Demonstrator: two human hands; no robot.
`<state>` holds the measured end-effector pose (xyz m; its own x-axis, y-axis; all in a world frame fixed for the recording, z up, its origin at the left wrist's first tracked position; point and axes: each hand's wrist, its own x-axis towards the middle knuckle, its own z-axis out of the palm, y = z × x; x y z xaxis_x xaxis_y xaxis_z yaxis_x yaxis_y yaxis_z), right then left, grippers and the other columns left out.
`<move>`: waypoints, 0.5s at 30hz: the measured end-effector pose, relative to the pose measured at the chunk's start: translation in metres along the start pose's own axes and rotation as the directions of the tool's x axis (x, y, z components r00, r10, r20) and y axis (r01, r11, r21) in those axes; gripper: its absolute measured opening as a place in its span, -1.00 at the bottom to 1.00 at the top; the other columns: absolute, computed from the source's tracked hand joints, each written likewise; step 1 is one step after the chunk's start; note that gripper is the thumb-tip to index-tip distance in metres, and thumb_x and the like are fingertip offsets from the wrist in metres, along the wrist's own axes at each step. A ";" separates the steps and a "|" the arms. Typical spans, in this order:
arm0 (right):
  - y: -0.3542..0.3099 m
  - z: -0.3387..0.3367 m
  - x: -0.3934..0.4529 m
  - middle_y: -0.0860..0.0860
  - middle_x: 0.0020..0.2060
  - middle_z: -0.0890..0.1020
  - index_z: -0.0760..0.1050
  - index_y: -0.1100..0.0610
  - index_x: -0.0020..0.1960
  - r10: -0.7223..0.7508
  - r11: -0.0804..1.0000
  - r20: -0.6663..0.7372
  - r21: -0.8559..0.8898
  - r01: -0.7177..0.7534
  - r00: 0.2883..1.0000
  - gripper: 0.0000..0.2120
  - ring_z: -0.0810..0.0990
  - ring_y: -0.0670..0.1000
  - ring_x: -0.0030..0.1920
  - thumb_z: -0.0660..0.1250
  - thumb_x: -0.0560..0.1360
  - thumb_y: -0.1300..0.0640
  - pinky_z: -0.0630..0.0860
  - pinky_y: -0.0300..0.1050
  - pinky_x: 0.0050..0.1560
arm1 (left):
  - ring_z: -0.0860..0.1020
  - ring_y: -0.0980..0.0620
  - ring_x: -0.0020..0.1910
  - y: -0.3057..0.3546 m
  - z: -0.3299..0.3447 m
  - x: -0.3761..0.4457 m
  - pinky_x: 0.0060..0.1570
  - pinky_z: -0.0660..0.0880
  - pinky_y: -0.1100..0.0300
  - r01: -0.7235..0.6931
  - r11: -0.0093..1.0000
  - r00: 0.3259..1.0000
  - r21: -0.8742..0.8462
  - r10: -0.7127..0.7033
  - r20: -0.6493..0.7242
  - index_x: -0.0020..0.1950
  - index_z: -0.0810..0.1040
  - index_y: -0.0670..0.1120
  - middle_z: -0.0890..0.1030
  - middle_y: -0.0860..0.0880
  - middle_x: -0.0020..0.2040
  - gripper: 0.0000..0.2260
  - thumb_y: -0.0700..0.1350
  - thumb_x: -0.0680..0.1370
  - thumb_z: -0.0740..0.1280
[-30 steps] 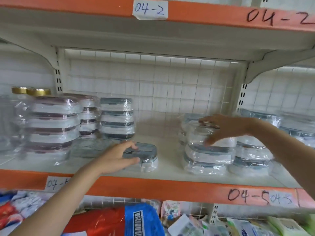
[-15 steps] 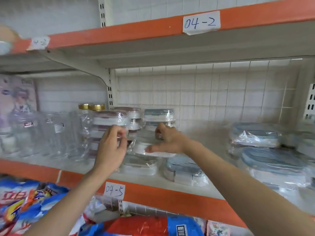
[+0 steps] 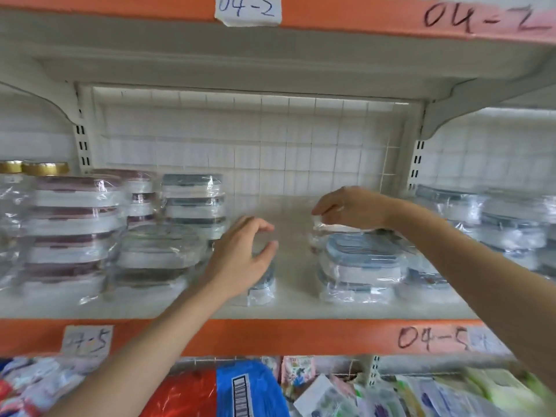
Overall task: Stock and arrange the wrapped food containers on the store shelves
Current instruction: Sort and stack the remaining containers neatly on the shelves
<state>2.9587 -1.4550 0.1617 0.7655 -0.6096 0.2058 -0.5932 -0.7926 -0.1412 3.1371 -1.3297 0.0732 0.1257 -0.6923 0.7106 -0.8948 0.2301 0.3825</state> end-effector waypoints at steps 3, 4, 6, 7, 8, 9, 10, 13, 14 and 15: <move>0.040 -0.013 -0.018 0.00 0.22 0.56 0.51 0.09 0.27 0.114 0.992 -0.072 -0.053 -0.118 0.991 -0.70 0.48 0.01 0.23 0.18 0.57 0.21 0.32 -0.18 0.29 | 0.45 0.07 0.21 0.040 0.050 0.026 0.15 0.29 0.33 -0.087 0.993 0.983 -0.084 0.099 0.155 0.26 0.48 -0.12 0.49 0.00 0.22 -0.60 0.08 0.52 0.34; 0.051 -0.015 -0.022 0.01 0.23 0.55 0.50 0.10 0.28 0.138 0.988 -0.086 -0.056 -0.144 0.987 -0.68 0.48 0.01 0.23 0.18 0.56 0.22 0.32 -0.20 0.28 | 0.40 0.08 0.29 0.052 0.065 0.034 0.22 0.28 0.27 -0.090 0.992 0.962 -0.085 0.109 0.249 0.35 0.42 -0.09 0.43 0.02 0.31 -0.49 0.17 0.51 0.31; 0.069 -0.016 -0.028 0.00 0.24 0.54 0.47 0.10 0.31 0.162 0.984 -0.108 -0.056 -0.169 0.981 -0.66 0.48 -0.01 0.22 0.20 0.56 0.20 0.29 -0.28 0.20 | 0.23 0.05 0.43 0.067 0.091 0.049 0.38 0.18 0.14 -0.137 0.990 0.897 0.037 0.108 0.429 0.48 0.25 -0.02 0.27 0.03 0.46 -0.29 0.32 0.45 0.29; 0.077 -0.016 -0.031 0.00 0.25 0.54 0.45 0.10 0.33 0.165 0.983 -0.119 -0.060 -0.173 0.979 -0.65 0.48 -0.01 0.23 0.22 0.56 0.17 0.26 -0.29 0.17 | 0.16 0.02 0.47 0.072 0.102 0.055 0.42 0.12 0.07 -0.194 0.972 0.864 0.134 0.104 0.493 0.51 0.19 0.01 0.21 0.02 0.49 -0.23 0.35 0.42 0.29; 0.083 -0.015 -0.032 0.00 0.27 0.52 0.42 0.09 0.36 0.163 0.984 -0.129 -0.057 -0.171 0.978 -0.63 0.47 -0.01 0.24 0.23 0.56 0.15 0.25 -0.29 0.15 | 0.13 -0.01 0.48 0.074 0.108 0.060 0.43 0.10 0.00 -0.238 0.950 0.839 0.202 0.096 0.536 0.52 0.15 0.04 0.19 0.00 0.50 -0.20 0.37 0.40 0.30; 0.087 -0.013 -0.033 0.01 0.28 0.51 0.40 0.10 0.37 0.159 0.985 -0.139 -0.044 -0.166 0.978 -0.61 0.47 0.00 0.25 0.24 0.55 0.13 0.26 -0.28 0.16 | 0.14 -0.03 0.46 0.076 0.112 0.064 0.41 0.13 -0.02 -0.256 0.939 0.827 0.231 0.089 0.555 0.51 0.15 0.05 0.22 -0.01 0.49 -0.19 0.36 0.39 0.32; 0.090 -0.012 -0.033 0.02 0.29 0.51 0.38 0.11 0.38 0.154 0.987 -0.153 -0.025 -0.160 0.976 -0.60 0.47 0.00 0.26 0.23 0.56 0.13 0.28 -0.27 0.17 | 0.18 -0.03 0.43 0.077 0.114 0.066 0.37 0.18 -0.01 -0.259 0.938 0.829 0.229 0.094 0.552 0.50 0.17 0.05 0.26 -0.02 0.45 -0.20 0.34 0.37 0.36; 0.096 -0.008 -0.025 0.06 0.30 0.49 0.38 0.14 0.38 0.150 0.989 -0.220 0.026 -0.148 0.964 -0.62 0.47 0.04 0.27 0.20 0.56 0.18 0.32 -0.22 0.19 | 0.28 0.06 0.30 0.073 0.102 0.067 0.18 0.29 0.16 -0.248 0.960 0.883 0.134 0.166 0.439 0.40 0.27 0.08 0.33 0.06 0.33 -0.21 0.34 0.28 0.44; 0.097 -0.007 -0.020 0.06 0.30 0.49 0.38 0.14 0.38 0.156 0.988 -0.235 0.045 -0.150 0.959 -0.62 0.46 0.04 0.27 0.20 0.57 0.18 0.32 -0.20 0.20 | 0.30 0.11 0.26 0.068 0.091 0.065 0.13 0.29 0.19 -0.226 0.970 0.900 0.089 0.173 0.401 0.37 0.29 0.10 0.33 0.09 0.31 -0.21 0.36 0.25 0.45; 0.097 -0.005 -0.014 0.06 0.30 0.48 0.38 0.13 0.38 0.163 0.986 -0.241 0.065 -0.152 0.957 -0.62 0.46 0.05 0.28 0.20 0.56 0.17 0.32 -0.20 0.19 | 0.31 0.14 0.24 0.061 0.077 0.065 0.13 0.29 0.20 -0.202 0.978 0.912 0.059 0.166 0.374 0.34 0.30 0.12 0.34 0.13 0.29 -0.22 0.37 0.22 0.45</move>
<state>2.8894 -1.5237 0.1497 0.5755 -0.7094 0.4068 -0.6853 -0.6898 -0.2335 3.0581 -1.4132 0.0967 -0.1943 -0.8492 0.4910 -0.9253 0.3249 0.1957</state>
